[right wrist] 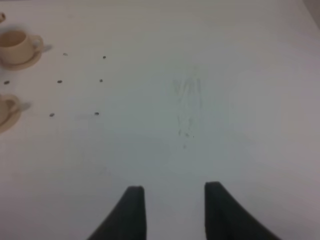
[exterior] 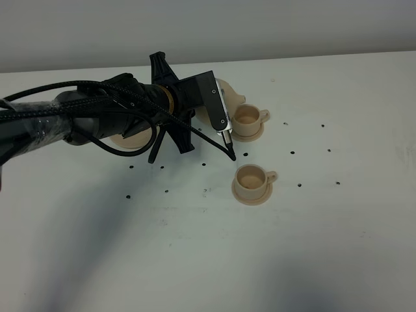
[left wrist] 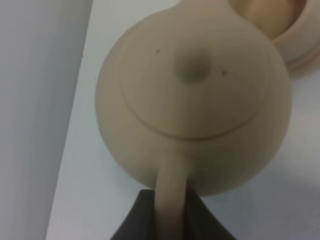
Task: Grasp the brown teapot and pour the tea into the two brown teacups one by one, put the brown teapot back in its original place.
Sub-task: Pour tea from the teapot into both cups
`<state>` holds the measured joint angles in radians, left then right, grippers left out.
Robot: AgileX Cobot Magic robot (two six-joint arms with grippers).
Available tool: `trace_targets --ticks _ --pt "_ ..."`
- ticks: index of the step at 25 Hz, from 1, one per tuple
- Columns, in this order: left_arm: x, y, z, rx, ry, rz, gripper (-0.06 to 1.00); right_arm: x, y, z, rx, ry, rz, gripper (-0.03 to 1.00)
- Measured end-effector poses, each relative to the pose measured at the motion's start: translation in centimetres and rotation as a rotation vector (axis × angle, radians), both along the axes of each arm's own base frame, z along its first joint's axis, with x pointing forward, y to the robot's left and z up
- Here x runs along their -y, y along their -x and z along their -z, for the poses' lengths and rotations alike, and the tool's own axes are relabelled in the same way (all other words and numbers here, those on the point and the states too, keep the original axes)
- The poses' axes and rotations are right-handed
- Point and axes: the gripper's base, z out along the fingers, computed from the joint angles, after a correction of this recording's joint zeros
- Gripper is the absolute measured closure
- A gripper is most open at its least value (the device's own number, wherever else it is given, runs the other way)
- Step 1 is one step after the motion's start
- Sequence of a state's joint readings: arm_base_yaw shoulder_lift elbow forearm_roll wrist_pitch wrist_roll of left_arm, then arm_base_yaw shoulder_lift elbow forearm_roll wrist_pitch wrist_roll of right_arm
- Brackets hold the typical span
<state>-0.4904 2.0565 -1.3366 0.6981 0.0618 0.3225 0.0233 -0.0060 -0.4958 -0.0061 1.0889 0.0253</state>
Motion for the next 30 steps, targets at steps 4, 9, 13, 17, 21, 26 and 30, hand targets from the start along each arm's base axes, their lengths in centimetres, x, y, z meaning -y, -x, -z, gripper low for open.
trace_targets --ticks 4,9,13,17,21,26,30 --pt "0.04 -0.01 -0.16 0.007 0.003 0.006 0.86 0.00 0.00 0.00 0.000 0.000 0.000 0.66" --pt "0.01 0.04 -0.63 0.022 -0.002 0.015 0.86 0.00 0.00 0.00 0.000 0.000 0.000 0.66" --pt "-0.03 0.14 -0.88 0.029 -0.003 0.021 0.86 0.00 0.00 0.00 0.000 0.000 0.000 0.66" --pt "-0.14 0.43 -0.41 0.020 -0.010 0.030 0.86 0.00 0.00 0.00 0.000 0.000 0.000 0.66" --pt "-0.24 0.66 -0.04 0.014 -0.023 0.041 0.86 0.00 0.00 0.00 0.000 0.000 0.000 0.66" --pt "-0.27 0.69 -0.35 0.025 -0.033 0.052 0.86 0.00 0.00 0.00 0.000 -0.001 0.000 0.66" --pt "-0.28 0.73 -0.83 0.041 -0.040 0.066 0.86 0.00 0.00 0.00 0.000 0.000 0.000 0.66"
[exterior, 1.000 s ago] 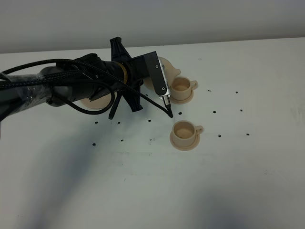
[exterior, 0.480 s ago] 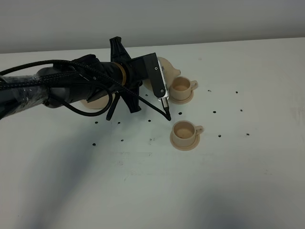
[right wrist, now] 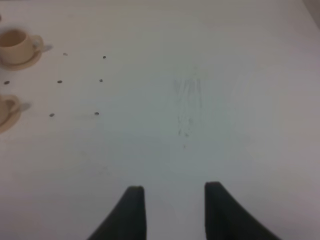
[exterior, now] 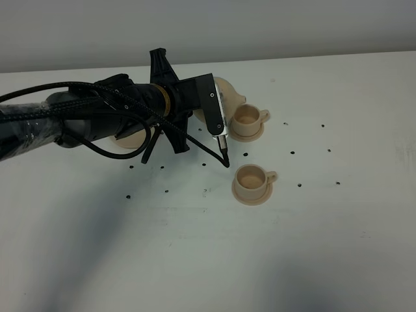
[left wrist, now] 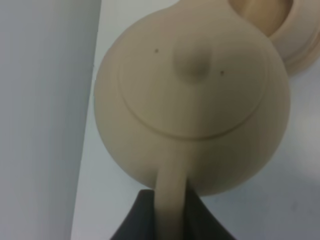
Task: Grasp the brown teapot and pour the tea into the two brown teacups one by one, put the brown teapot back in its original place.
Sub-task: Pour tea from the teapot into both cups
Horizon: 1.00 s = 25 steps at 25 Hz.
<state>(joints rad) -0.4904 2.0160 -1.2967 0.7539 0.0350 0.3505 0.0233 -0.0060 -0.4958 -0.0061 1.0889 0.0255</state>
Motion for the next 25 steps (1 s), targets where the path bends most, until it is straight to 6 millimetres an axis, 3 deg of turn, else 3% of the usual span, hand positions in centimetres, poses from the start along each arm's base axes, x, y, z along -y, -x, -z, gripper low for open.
trace_targets --ticks 25 --pt "-0.02 0.07 0.12 0.028 -0.071 0.072 0.86 0.00 0.00 0.00 0.000 0.000 0.000 0.66"
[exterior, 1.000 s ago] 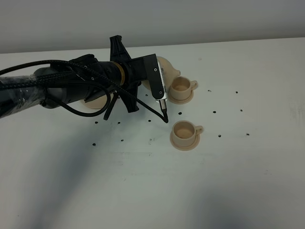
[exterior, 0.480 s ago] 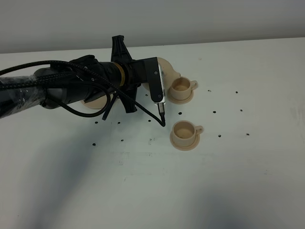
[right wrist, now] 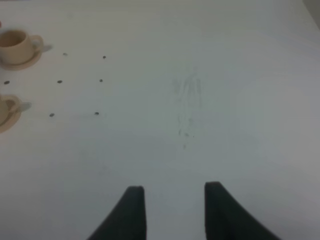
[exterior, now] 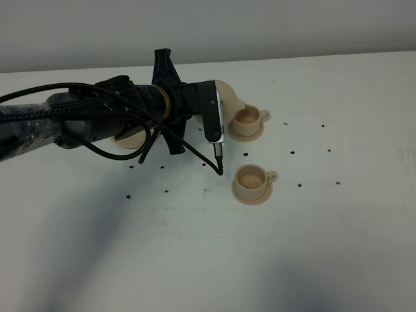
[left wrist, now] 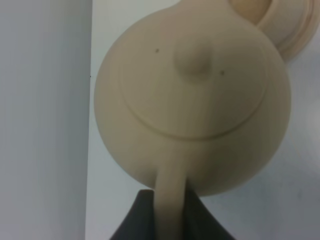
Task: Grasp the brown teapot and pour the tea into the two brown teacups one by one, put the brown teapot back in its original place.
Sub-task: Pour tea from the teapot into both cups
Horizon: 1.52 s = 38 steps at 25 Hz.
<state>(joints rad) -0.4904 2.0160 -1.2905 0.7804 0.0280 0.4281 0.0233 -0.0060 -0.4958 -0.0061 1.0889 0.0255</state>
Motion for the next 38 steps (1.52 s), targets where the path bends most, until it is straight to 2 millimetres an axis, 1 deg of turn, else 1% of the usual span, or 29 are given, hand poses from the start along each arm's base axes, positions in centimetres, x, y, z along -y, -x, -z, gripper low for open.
trace_targets --ticks 38 --pt "-0.52 -0.28 -0.01 0.028 -0.070 0.058 0.86 0.00 0.00 0.00 0.000 0.000 0.000 0.66"
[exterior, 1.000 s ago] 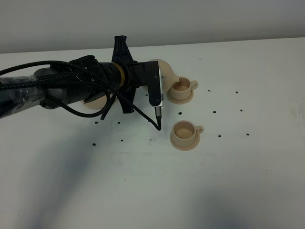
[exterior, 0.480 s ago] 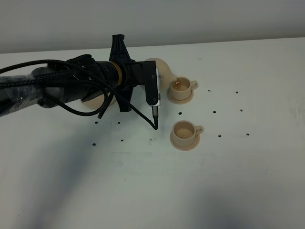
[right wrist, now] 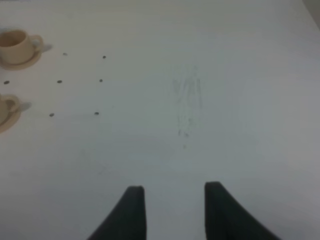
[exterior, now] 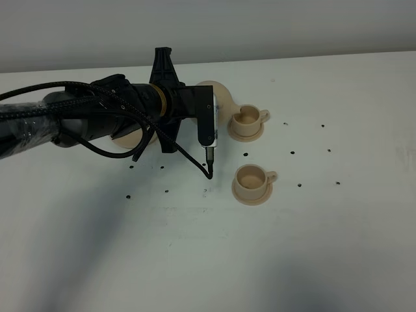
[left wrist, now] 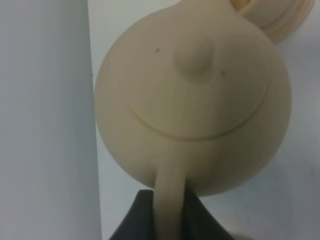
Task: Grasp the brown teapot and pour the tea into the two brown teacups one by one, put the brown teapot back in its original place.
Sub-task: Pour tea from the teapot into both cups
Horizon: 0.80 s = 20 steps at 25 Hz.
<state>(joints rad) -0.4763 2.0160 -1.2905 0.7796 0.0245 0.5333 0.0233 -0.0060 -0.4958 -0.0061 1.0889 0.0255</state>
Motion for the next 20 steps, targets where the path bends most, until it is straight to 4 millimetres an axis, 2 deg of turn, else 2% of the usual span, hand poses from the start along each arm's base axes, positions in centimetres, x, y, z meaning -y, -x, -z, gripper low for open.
trace_targets --ticks 20 --pt "-0.42 -0.18 0.02 0.005 -0.021 0.007 0.86 0.00 0.00 0.00 0.000 0.000 0.000 0.66"
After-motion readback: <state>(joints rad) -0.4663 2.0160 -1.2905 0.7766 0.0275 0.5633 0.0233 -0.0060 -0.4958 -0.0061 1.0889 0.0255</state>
